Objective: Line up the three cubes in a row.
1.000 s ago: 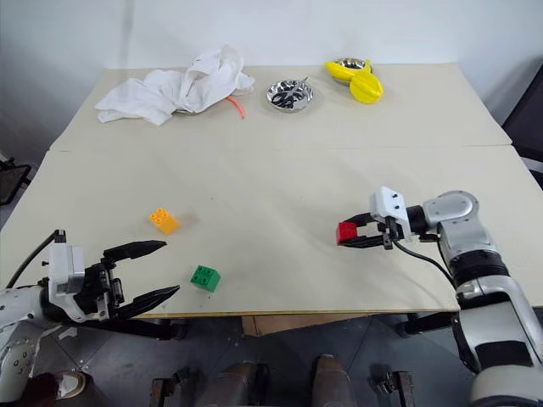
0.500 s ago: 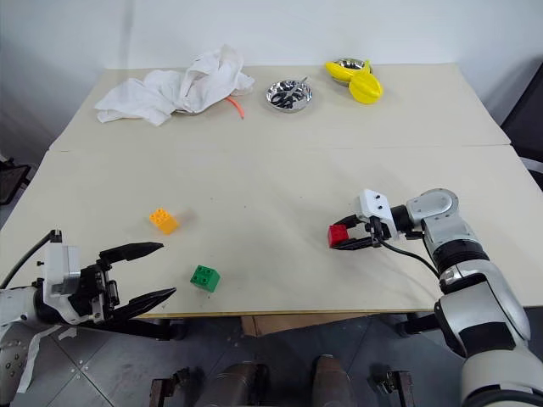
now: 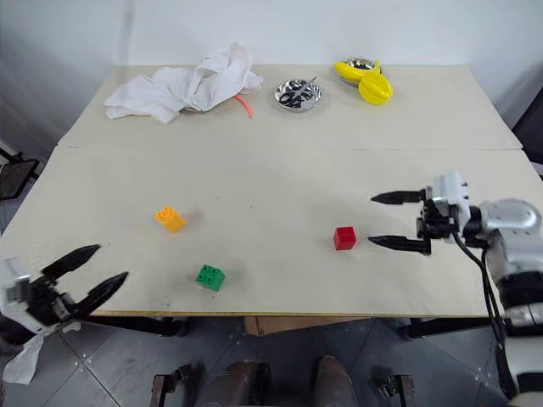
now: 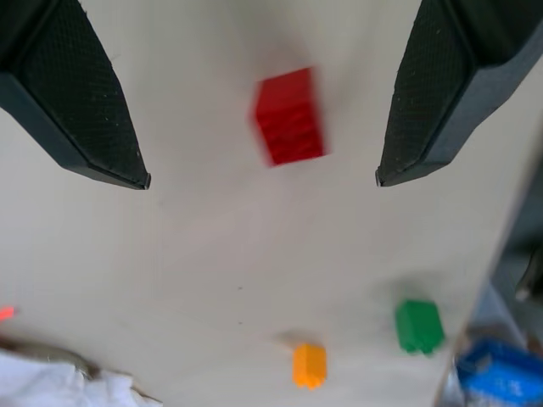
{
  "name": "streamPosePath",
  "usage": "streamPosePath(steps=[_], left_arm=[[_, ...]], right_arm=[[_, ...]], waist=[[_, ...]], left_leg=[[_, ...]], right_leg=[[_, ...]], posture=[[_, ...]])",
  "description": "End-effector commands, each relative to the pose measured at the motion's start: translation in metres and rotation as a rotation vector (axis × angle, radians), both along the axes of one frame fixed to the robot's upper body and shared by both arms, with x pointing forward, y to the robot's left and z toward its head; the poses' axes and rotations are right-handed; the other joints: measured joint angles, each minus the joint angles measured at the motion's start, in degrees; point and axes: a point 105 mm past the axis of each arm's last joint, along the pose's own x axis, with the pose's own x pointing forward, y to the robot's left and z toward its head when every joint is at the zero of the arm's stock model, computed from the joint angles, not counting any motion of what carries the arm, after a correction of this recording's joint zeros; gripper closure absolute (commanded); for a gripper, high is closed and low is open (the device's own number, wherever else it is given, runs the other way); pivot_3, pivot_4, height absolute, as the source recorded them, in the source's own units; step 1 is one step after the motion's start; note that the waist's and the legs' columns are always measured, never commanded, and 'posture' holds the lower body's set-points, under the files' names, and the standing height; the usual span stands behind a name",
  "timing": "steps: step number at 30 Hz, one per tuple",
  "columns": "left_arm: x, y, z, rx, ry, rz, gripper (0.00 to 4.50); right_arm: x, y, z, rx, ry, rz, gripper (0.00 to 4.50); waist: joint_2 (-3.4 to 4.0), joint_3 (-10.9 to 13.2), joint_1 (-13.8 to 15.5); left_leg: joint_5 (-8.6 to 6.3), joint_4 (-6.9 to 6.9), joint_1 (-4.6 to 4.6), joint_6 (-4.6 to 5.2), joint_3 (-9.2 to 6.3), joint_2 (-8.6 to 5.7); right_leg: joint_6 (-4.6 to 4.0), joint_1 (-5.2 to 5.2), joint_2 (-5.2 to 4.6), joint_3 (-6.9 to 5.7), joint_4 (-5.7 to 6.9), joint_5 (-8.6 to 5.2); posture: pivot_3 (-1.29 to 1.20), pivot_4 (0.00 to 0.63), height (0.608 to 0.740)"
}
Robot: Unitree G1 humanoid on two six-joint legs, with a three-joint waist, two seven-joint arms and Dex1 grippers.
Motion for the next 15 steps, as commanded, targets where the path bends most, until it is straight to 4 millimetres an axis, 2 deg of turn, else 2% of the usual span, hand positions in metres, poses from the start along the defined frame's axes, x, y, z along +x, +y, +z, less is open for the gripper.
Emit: streamPosePath(steps=[1,4,7,15], left_arm=[[-0.018,0.026,-0.006,0.007,-0.005,0.133,0.0],[-0.03,0.046,-0.021,-0.034,0.034,0.225,0.0],[-0.035,0.048,-0.03,-0.008,0.08,0.171,0.0],[-0.023,-0.017,-0.025,0.227,0.135,-0.353,0.0]], right_arm=[[-0.021,-0.004,0.019,0.093,-0.073,-0.022,0.03],[-0.036,-0.003,0.015,0.13,-0.089,-0.062,0.03],[-0.048,0.0,0.009,0.13,-0.088,-0.061,0.03],[-0.057,-0.001,0.003,0.01,-0.083,0.043,0.03]], waist=[[0.0,0.0,0.21],[0.0,0.0,0.33],[-0.04,0.0,0.56],[-0.1,0.02,1.11]], left_leg=[[0.0,0.0,0.0,0.0,0.01,0.0],[-0.01,0.03,0.02,0.01,0.18,0.03],[-0.01,0.08,0.03,0.01,0.26,0.09],[-0.05,0.2,0.17,0.12,0.16,0.03]], right_leg=[[0.0,0.02,0.0,-0.01,-0.05,0.0],[0.0,0.01,-0.01,0.01,-0.05,0.0],[0.0,0.04,0.0,-0.02,-0.07,0.0],[0.0,0.38,-0.07,-0.02,-0.23,0.0]], posture=[[0.0,0.15,0.74],[0.0,0.15,0.74],[0.0,0.15,0.74],[0.0,0.15,0.74]])
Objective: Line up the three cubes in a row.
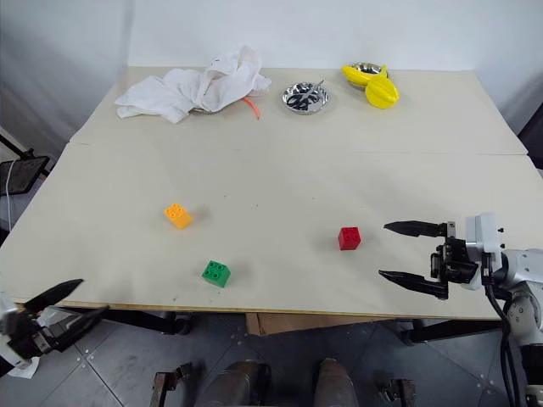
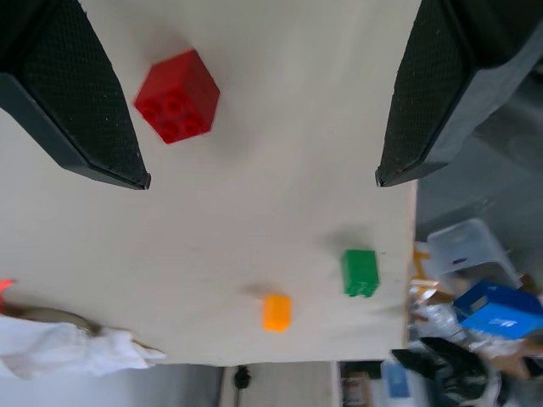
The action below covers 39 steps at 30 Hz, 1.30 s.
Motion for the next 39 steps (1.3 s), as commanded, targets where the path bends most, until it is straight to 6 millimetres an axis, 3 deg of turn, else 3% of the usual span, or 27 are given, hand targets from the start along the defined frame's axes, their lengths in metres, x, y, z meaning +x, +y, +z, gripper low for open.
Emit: streamPosePath(steps=[1,3,6,11,13,18,24,27,35,39], left_arm=[[0.01,-0.035,0.014,0.08,-0.032,-0.237,0.0],[0.021,-0.054,0.023,0.067,-0.052,-0.308,0.0],[0.037,-0.097,0.032,-0.022,-0.041,-0.369,0.0],[0.053,-0.154,0.016,-0.078,0.057,-0.252,0.0],[0.056,-0.166,0.014,-0.062,0.06,-0.202,0.0],[0.068,-0.175,0.008,-0.051,0.076,-0.046,0.0],[0.065,-0.175,-0.005,-0.02,0.114,0.047,0.0],[0.063,-0.174,-0.008,-0.011,0.125,0.046,0.5],[0.071,-0.17,0.0,0.048,0.075,-0.051,2.95],[0.085,-0.181,0.025,0.109,-0.067,-0.373,2.99]], right_arm=[[-0.003,-0.004,0.007,-0.07,-0.039,0.05,0.03],[-0.004,-0.004,0.006,-0.096,-0.044,0.07,0.03],[-0.004,-0.001,0.007,-0.115,-0.042,0.092,0.03],[-0.005,0.01,0.007,-0.125,-0.04,0.125,0.03],[-0.006,0.013,0.007,-0.122,-0.037,0.132,0.03],[-0.008,0.018,0.006,-0.113,-0.029,0.14,0.03],[-0.009,0.018,0.007,-0.115,-0.029,0.146,0.03],[-0.008,0.019,0.008,-0.117,-0.033,0.148,0.0],[-0.01,0.01,0.005,-0.142,-0.015,0.124,0.0],[-0.017,-0.008,0.001,-0.169,0.011,0.054,0.0]], waist=[[0.01,0.0,-0.09],[0.01,0.0,-0.13],[0.01,0.0,-0.23],[0.01,0.0,-0.63],[0.0,0.01,-0.5],[0.0,0.01,0.0],[0.0,0.01,0.04],[0.0,0.01,0.04],[0.0,0.01,0.15],[0.01,0.01,1.04]], left_leg=[[-0.01,-0.02,0.03,0.01,0.01,0.0],[-0.01,-0.03,0.06,0.0,-0.01,0.01],[-0.02,-0.05,0.09,-0.01,-0.03,0.0],[-0.02,-0.09,0.15,-0.01,-0.02,0.01],[-0.03,-0.09,0.13,-0.02,-0.01,0.03],[0.0,0.04,0.13,-0.08,-0.02,0.05],[-0.01,0.06,0.11,-0.06,-0.02,0.01],[-0.01,0.06,0.11,-0.06,-0.02,0.01],[-0.01,0.07,0.11,-0.06,-0.02,0.01],[-0.01,0.17,0.07,-0.07,-0.11,0.01]], right_leg=[[0.0,0.03,0.0,0.01,-0.03,0.0],[0.0,0.04,0.01,0.0,-0.03,0.0],[0.01,0.04,0.01,0.0,0.07,0.0],[0.04,0.02,0.06,0.01,0.16,0.02],[0.04,-0.01,0.1,0.01,0.18,0.02],[0.04,0.03,0.14,0.0,0.19,0.02],[0.05,0.04,0.12,0.01,0.16,0.02],[0.05,0.04,0.12,0.02,0.15,0.02],[0.04,0.06,0.11,0.01,0.13,0.02],[0.04,0.1,0.11,-0.11,0.09,0.02]], posture=[[0.0,0.15,0.74],[0.0,0.15,0.74],[0.0,0.15,0.74],[0.0,0.15,0.74],[0.0,0.15,0.74],[0.0,0.15,0.74],[0.0,0.15,0.74],[0.0,0.15,0.74],[0.0,0.15,0.74],[0.0,0.15,0.74]])
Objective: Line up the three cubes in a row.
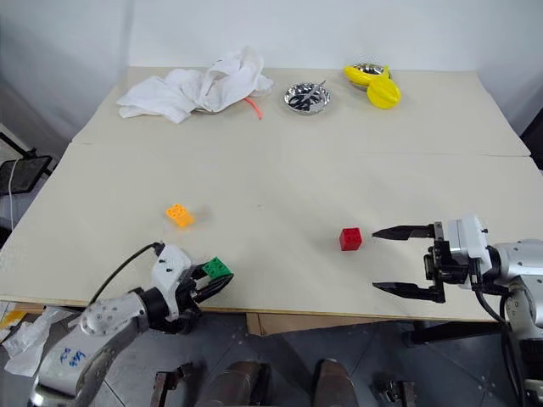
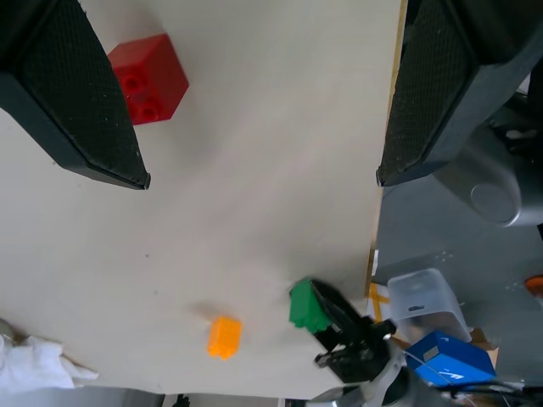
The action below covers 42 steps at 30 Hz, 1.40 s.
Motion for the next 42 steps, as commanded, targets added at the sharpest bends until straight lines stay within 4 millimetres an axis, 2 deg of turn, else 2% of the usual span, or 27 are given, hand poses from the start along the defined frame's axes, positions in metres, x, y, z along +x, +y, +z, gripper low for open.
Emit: streamPosePath(steps=[1,7,13,18,23,30,35,42], left_arm=[[0.007,-0.014,0.026,0.046,-0.155,-0.304,2.99],[0.04,-0.042,0.036,0.132,-0.202,-0.62,2.99],[0.082,-0.082,0.035,0.162,-0.201,-0.69,2.99],[0.091,-0.117,0.032,0.169,-0.163,-0.768,2.99],[0.102,-0.135,0.028,0.215,-0.129,-0.772,2.99],[0.096,-0.146,0.022,0.226,-0.08,-0.825,2.99],[0.092,-0.144,0.013,0.25,-0.052,-0.834,2.99],[0.097,-0.139,0.009,0.279,-0.031,-0.795,2.99]], right_arm=[[-0.011,-0.018,0.007,-0.046,-0.009,-0.017,0.0],[-0.023,-0.031,0.006,-0.055,0.001,-0.101,0.0],[-0.04,-0.034,0.009,-0.051,0.011,-0.164,0.0],[-0.056,-0.038,0.011,-0.053,0.034,-0.218,0.0],[-0.069,-0.035,0.011,-0.045,0.052,-0.251,0.0],[-0.078,-0.029,0.008,-0.03,0.061,-0.271,0.0],[-0.077,-0.028,0.006,-0.022,0.059,-0.274,0.0],[-0.074,-0.026,0.006,-0.016,0.058,-0.258,0.0]], waist=[[0.01,0.0,0.52],[0.01,0.0,0.62],[-0.1,0.07,0.61],[-0.31,0.19,0.58],[-0.49,0.3,0.7],[-0.55,0.34,0.68],[-0.55,0.33,0.64],[-0.54,0.33,0.62]], left_leg=[[0.0,0.01,0.0,0.0,0.0,-0.03],[-0.03,0.04,0.01,0.09,-0.03,-0.12],[-0.04,0.13,-0.02,0.1,-0.01,-0.12],[-0.05,0.24,-0.1,0.17,0.08,-0.12],[-0.05,0.28,-0.13,0.19,0.09,-0.11],[-0.06,0.29,-0.16,0.21,0.08,-0.11],[-0.06,0.32,-0.15,0.21,0.08,-0.12],[-0.06,0.34,-0.14,0.21,0.07,-0.12]], right_leg=[[0.0,0.03,-0.03,-0.01,-0.02,0.0],[0.02,0.16,-0.1,-0.24,-0.07,0.01],[0.09,0.17,0.0,-0.6,-0.02,0.04],[0.26,0.17,0.25,-0.68,0.01,0.12],[0.3,0.16,0.28,-0.68,-0.03,0.14],[0.33,0.15,0.28,-0.67,0.08,0.15],[0.33,0.15,0.28,-0.64,0.07,0.15],[0.33,0.15,0.27,-0.63,0.07,0.15]], posture=[[0.0,0.15,0.74],[0.0,0.15,0.74],[0.0,0.15,0.74],[0.0,0.15,0.74],[0.0,0.15,0.74],[0.0,0.15,0.74],[0.0,0.15,0.74],[0.0,0.15,0.74]])
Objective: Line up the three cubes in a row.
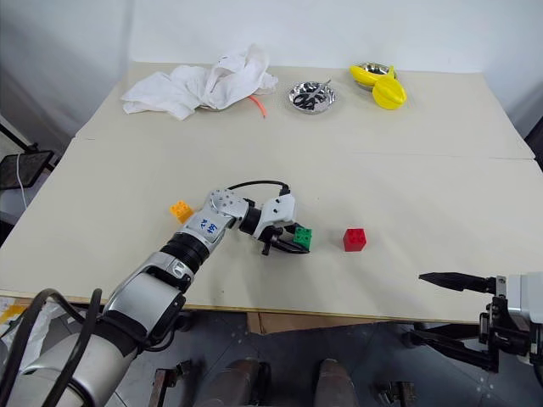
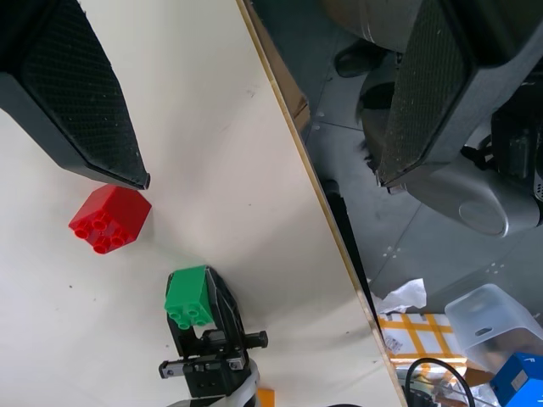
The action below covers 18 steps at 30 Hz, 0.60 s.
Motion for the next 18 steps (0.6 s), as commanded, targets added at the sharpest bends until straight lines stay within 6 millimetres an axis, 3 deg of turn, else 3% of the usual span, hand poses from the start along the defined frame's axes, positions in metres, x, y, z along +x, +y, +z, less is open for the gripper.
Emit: streamPosePath(steps=[1,4,5,10,13,18], left_arm=[[0.003,0.002,0.001,0.022,-0.018,0.015,2.99],[0.004,0.002,0.004,0.026,-0.001,0.022,2.99],[0.004,0.002,0.004,0.025,0.0,0.019,2.26],[0.004,0.007,0.013,-0.03,-0.017,0.031,0.88],[0.006,0.023,0.023,-0.094,-0.062,0.069,0.03],[-0.013,0.055,0.044,-0.25,-0.125,0.099,0.03]], right_arm=[[0.0,0.002,0.005,0.003,-0.03,0.014,0.0],[0.002,0.002,0.005,0.003,-0.031,0.02,0.0],[0.003,0.003,0.005,0.003,-0.031,0.022,0.0],[0.006,0.005,0.003,0.008,-0.036,0.032,0.0],[0.01,0.008,0.002,0.017,-0.043,0.042,0.0],[0.018,0.014,-0.001,0.038,-0.059,0.064,0.0]], waist=[[0.0,0.0,-0.02],[0.0,0.0,-0.02],[0.0,0.0,-0.05],[0.0,0.0,-0.14],[0.01,-0.01,-0.28],[0.05,-0.03,-0.52]], left_leg=[[0.0,0.0,0.0,0.0,0.0,0.0],[0.0,0.03,0.01,0.0,0.0,0.0],[0.0,0.05,0.01,0.0,0.0,0.0],[0.0,0.07,0.01,0.0,0.0,0.0],[0.0,0.06,0.01,-0.01,0.0,0.03],[0.01,0.05,0.0,-0.03,-0.04,0.05]], right_leg=[[0.0,0.0,0.0,0.01,0.0,0.0],[0.0,0.0,0.0,0.01,0.0,0.0],[0.0,0.0,0.0,0.01,0.0,0.0],[0.0,0.0,0.0,0.03,0.02,0.0],[0.0,-0.02,-0.02,0.09,0.12,0.0],[-0.01,-0.05,-0.24,0.16,0.23,0.0]], posture=[[0.0,0.15,0.74],[0.0,0.15,0.74],[0.0,0.15,0.74],[0.0,0.15,0.74],[0.0,0.15,0.74],[0.0,0.15,0.74]])
